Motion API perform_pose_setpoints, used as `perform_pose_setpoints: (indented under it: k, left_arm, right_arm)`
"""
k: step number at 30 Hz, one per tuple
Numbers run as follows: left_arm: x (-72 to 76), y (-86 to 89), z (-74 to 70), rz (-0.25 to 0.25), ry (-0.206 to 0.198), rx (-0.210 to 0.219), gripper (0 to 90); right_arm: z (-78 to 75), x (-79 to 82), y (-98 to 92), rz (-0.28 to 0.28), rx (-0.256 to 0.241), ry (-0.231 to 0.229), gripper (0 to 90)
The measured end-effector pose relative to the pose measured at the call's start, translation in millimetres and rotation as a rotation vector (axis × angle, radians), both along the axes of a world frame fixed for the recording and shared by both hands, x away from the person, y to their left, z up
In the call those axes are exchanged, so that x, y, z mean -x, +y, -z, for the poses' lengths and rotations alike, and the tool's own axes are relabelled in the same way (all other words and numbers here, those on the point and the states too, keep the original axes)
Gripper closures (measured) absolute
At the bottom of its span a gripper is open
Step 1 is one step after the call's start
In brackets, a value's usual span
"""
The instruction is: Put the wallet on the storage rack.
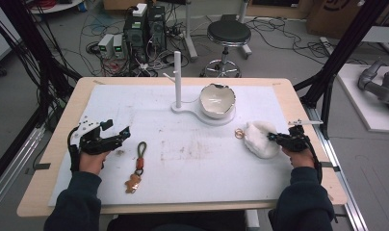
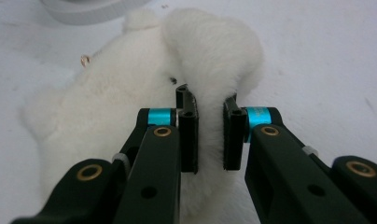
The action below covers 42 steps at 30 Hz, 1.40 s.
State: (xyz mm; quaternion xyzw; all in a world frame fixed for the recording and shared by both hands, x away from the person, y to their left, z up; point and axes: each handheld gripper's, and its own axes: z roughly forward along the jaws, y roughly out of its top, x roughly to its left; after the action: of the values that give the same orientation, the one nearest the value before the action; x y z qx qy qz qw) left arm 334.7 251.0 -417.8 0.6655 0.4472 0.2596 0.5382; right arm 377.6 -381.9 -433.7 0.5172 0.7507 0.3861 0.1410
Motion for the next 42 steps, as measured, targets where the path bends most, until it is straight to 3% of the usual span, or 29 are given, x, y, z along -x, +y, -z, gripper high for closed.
perform_pose_setpoints:
  k: [4,9,14,15,18,21,22,28,34,38,42]
  left_arm:
    - [0.5,-1.9,-1.7,0.013,-0.004,0.011,22.1]
    - [0.9,-7.0,-5.4,0.054,-0.011,0.046,27.6]
    - [1.0,-19.1,-10.0,0.121,-0.008,0.081,28.6]
    - [0.7,-26.9,-11.0,0.153,-0.007,0.087,28.6]
    - [0.9,-37.1,-12.0,0.188,-0.004,0.083,28.7]
    - [1.7,-52.3,-12.4,0.234,0.004,0.083,28.1]
    - [2.1,-58.0,-12.3,0.252,0.008,0.076,28.1]
    - [2.8,-92.8,-8.6,0.335,0.032,0.06,24.2]
    - [2.4,-123.9,-5.2,0.423,0.074,0.089,23.1]
    - [3.3,-138.3,-1.3,0.467,0.103,0.083,23.0]
    - [3.6,-145.3,3.1,0.517,0.131,0.105,23.0]
  right_arm:
    - [-4.6,4.2,3.7,-0.035,-0.031,-0.032,81.8]
    - [-19.6,14.3,18.2,-0.111,-0.096,-0.112,81.8]
    - [-35.5,21.7,40.0,-0.16,-0.18,-0.201,81.7]
    - [-37.2,22.3,45.6,-0.166,-0.193,-0.211,81.7]
    - [-39.5,22.5,58.4,-0.176,-0.21,-0.228,81.7]
    - [-42.8,22.0,89.3,-0.184,-0.206,-0.245,81.7]
    - [-42.8,22.0,89.3,-0.184,-0.206,-0.245,81.7]
    - [-45.8,20.1,138.9,-0.22,-0.197,-0.28,81.8]
    - [-46.8,22.7,161.9,-0.243,-0.25,-0.298,81.7]
    - [-48.9,29.0,179.6,-0.27,-0.324,-0.319,81.7]
    - [-47.6,31.4,190.4,-0.294,-0.325,-0.321,81.6]
